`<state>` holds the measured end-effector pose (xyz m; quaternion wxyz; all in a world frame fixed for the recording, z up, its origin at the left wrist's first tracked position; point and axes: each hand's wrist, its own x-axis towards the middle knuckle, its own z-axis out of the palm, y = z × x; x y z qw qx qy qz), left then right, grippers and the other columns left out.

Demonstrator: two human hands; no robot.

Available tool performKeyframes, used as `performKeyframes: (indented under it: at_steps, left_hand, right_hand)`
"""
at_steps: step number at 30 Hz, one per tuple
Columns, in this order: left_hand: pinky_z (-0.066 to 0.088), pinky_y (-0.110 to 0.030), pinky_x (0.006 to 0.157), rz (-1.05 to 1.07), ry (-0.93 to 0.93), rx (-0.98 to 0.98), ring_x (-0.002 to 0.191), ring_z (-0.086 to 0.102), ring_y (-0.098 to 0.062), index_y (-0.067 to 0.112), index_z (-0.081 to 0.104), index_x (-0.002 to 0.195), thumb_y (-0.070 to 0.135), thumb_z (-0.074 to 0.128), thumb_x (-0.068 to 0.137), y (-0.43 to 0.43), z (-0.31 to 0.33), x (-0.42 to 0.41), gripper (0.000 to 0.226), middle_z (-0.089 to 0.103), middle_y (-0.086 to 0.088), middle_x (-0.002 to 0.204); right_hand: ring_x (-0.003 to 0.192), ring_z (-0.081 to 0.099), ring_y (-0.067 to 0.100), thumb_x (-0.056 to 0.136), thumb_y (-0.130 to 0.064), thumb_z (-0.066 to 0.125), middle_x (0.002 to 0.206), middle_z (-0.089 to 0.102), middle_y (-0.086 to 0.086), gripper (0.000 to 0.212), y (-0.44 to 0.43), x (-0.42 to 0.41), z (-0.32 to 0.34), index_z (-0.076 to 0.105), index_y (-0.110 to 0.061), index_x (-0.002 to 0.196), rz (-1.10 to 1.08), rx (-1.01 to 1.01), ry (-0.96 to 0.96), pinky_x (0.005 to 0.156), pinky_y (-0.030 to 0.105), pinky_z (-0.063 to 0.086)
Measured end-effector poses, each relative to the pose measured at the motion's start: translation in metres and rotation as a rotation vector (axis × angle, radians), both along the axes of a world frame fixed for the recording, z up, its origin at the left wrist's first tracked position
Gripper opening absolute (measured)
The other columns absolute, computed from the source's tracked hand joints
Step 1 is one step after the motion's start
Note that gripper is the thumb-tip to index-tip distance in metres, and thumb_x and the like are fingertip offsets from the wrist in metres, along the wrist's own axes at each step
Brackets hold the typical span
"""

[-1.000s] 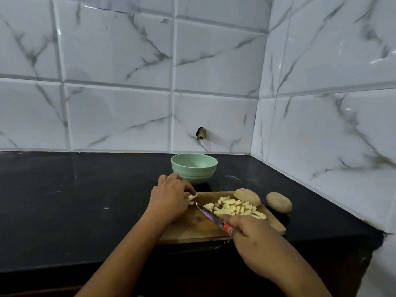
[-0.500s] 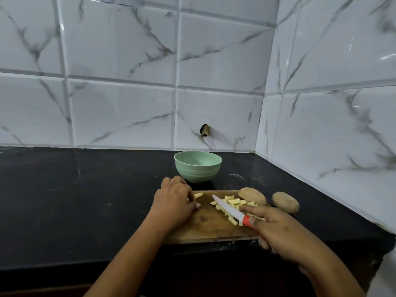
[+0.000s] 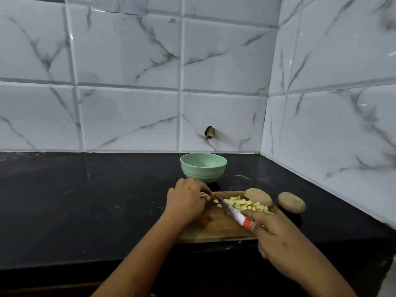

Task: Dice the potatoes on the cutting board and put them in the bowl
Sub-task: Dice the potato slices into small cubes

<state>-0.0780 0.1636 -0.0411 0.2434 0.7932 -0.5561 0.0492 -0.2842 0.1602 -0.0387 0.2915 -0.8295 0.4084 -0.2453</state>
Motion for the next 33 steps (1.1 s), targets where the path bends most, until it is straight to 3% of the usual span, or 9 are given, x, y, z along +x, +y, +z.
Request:
performKeyframes:
  at_steps: [2,5,6,8,13,16,23,26,33]
  left_hand:
    - [0.033,-0.039,0.099,0.045,-0.031,0.021,0.125,0.038,-0.016,0.036,0.055,0.126,0.041,0.048,0.096,0.004,-0.003,0.006,0.032,0.050,0.008,0.131]
    - [0.035,-0.035,0.094,0.062,-0.077,0.048,0.117,0.045,-0.016,0.032,0.057,0.125,0.038,0.044,0.098,0.009,-0.005,0.006,0.031,0.054,0.007,0.126]
    - [0.035,-0.033,0.093,0.056,-0.080,0.047,0.115,0.047,-0.015,0.032,0.058,0.124,0.036,0.044,0.098,0.009,-0.004,0.005,0.030,0.055,0.007,0.124]
    - [0.036,-0.032,0.091,0.049,-0.070,0.034,0.113,0.049,-0.014,0.033,0.059,0.121,0.034,0.046,0.097,0.011,-0.003,0.003,0.027,0.057,0.009,0.121]
    - [0.037,-0.032,0.092,0.035,0.021,0.011,0.109,0.051,-0.012,0.038,0.063,0.112,0.035,0.051,0.093,0.026,-0.006,0.000,0.023,0.060,0.013,0.112]
    - [0.039,-0.032,0.092,0.025,0.054,-0.015,0.107,0.051,-0.010,0.042,0.064,0.108,0.039,0.053,0.091,0.035,-0.009,-0.004,0.021,0.060,0.016,0.106]
    - [0.042,-0.032,0.091,0.018,0.165,-0.060,0.095,0.050,-0.005,0.041,0.068,0.094,0.041,0.060,0.088,0.038,-0.011,-0.005,0.010,0.053,0.020,0.087]
    - [0.043,-0.032,0.089,0.021,0.173,-0.084,0.087,0.047,-0.003,0.040,0.069,0.092,0.041,0.061,0.087,0.038,-0.012,-0.006,0.009,0.052,0.020,0.082]
    - [0.037,-0.030,0.089,0.041,0.135,-0.116,0.091,0.052,-0.002,0.041,0.068,0.097,0.044,0.060,0.088,0.041,-0.014,-0.010,0.013,0.056,0.021,0.084]
  right_hand:
    - [0.068,0.043,-0.006,0.102,-0.030,0.039,0.076,0.047,-0.021,0.036,0.004,0.006,-0.001,0.049,-0.039,0.135,0.026,-0.028,0.021,0.058,0.011,0.031]
    - [0.097,0.047,-0.003,0.103,-0.032,0.035,0.125,0.055,-0.017,0.038,0.004,0.014,-0.001,0.045,-0.041,0.139,-0.038,-0.122,0.089,0.077,0.017,0.042]
    - [0.101,0.050,0.001,0.103,-0.033,0.034,0.129,0.054,-0.014,0.038,0.003,0.014,-0.001,0.045,-0.041,0.139,-0.069,-0.151,0.121,0.081,0.021,0.045]
    - [0.100,0.054,0.004,0.103,-0.032,0.033,0.128,0.056,-0.013,0.039,0.002,0.014,-0.001,0.044,-0.042,0.139,-0.104,-0.181,0.155,0.083,0.026,0.049]
    - [0.084,0.048,-0.001,0.103,-0.034,0.033,0.117,0.059,-0.015,0.039,0.006,0.016,-0.008,0.040,-0.045,0.140,-0.116,-0.277,0.113,0.068,0.016,0.043]
    - [0.083,0.047,0.000,0.103,-0.037,0.033,0.115,0.061,-0.014,0.041,0.014,0.022,-0.013,0.034,-0.048,0.142,-0.111,-0.345,0.118,0.067,0.016,0.042]
    - [0.081,0.051,0.012,0.100,-0.018,0.038,0.105,0.058,-0.004,0.057,0.017,0.039,-0.015,0.020,-0.040,0.150,-0.110,-0.421,0.347,0.056,0.023,0.036]
    - [0.091,0.059,0.014,0.100,-0.012,0.039,0.111,0.061,-0.002,0.059,0.018,0.047,-0.012,0.020,-0.033,0.151,-0.100,-0.448,0.410,0.062,0.024,0.037]
    - [0.084,0.057,0.011,0.101,-0.017,0.036,0.110,0.062,-0.004,0.054,0.019,0.044,-0.012,0.025,-0.037,0.149,-0.134,-0.481,0.322,0.055,0.023,0.036]
